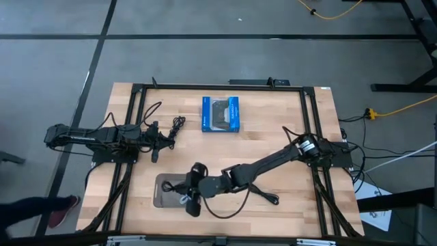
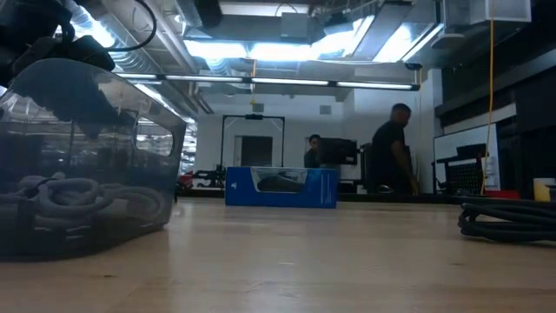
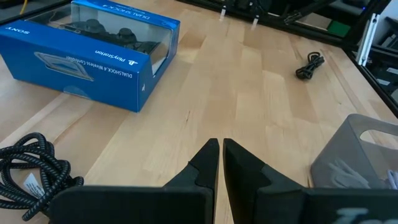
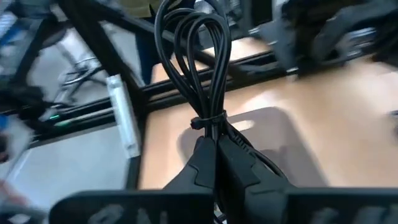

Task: Pick and place USB-C Cables
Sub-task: Put the center black charger cable into the black bin, then put the right black charger cable into the black bin

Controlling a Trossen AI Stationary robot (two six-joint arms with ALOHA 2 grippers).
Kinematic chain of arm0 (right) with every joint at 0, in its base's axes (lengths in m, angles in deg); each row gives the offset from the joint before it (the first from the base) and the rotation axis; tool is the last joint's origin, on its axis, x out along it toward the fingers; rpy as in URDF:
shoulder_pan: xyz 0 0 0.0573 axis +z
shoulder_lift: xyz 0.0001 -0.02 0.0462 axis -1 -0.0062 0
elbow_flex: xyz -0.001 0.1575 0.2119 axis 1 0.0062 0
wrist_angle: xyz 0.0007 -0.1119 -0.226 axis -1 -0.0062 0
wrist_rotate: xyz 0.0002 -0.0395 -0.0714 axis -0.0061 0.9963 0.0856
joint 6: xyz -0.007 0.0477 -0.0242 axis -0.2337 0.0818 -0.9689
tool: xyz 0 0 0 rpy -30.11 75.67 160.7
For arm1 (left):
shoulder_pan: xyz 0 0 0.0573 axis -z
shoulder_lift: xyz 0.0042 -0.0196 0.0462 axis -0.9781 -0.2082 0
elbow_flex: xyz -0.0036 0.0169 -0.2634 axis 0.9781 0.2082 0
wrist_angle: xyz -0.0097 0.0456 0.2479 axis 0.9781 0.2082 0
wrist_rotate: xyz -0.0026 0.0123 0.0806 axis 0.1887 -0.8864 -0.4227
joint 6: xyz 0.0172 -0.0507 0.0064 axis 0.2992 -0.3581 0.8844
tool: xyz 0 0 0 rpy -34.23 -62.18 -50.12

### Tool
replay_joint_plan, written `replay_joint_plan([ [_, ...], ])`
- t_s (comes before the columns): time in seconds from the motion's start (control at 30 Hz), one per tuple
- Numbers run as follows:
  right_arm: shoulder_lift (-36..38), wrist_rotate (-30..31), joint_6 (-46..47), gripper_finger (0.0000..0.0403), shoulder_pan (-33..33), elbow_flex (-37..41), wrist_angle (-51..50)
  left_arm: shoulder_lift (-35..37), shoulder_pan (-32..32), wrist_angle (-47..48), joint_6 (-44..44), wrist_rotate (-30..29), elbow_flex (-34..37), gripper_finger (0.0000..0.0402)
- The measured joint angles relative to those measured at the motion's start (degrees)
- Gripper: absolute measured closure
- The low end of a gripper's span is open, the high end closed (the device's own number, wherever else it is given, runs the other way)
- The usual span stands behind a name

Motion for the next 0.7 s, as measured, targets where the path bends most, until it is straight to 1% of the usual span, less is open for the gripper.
replay_joint_plan([
  [0.07, -0.28, -2.92, 1.35, 0.0399, -0.02, -0.05, -0.35, -0.01, 0.02, -0.01, 0.02, 0.0, 0.0, 0.0386],
  [0.1, -0.39, -3.4, 1.57, 0.0399, -0.01, -0.05, -1.4, 0.01, 0.0, -0.01, 0.0, 0.0, 0.0, 0.0386],
  [0.23, -0.47, -1.92, 2.71, 0.0394, 0.03, -0.03, -4.9, -0.01, 0.01, -0.05, 0.01, 0.0, 0.0, 0.0386],
  [0.5, -0.47, -1.88, 2.64, 0.0346, -0.76, -0.03, -5.9, -0.01, 0.0, -0.04, 0.02, 0.02, 0.0, 0.0386],
  [0.7, -0.47, -1.96, 2.5, 0.0339, -1.02, -0.03, -5.92, -0.01, 0.0, 0.12, 0.02, 0.02, 0.0, 0.0386],
])
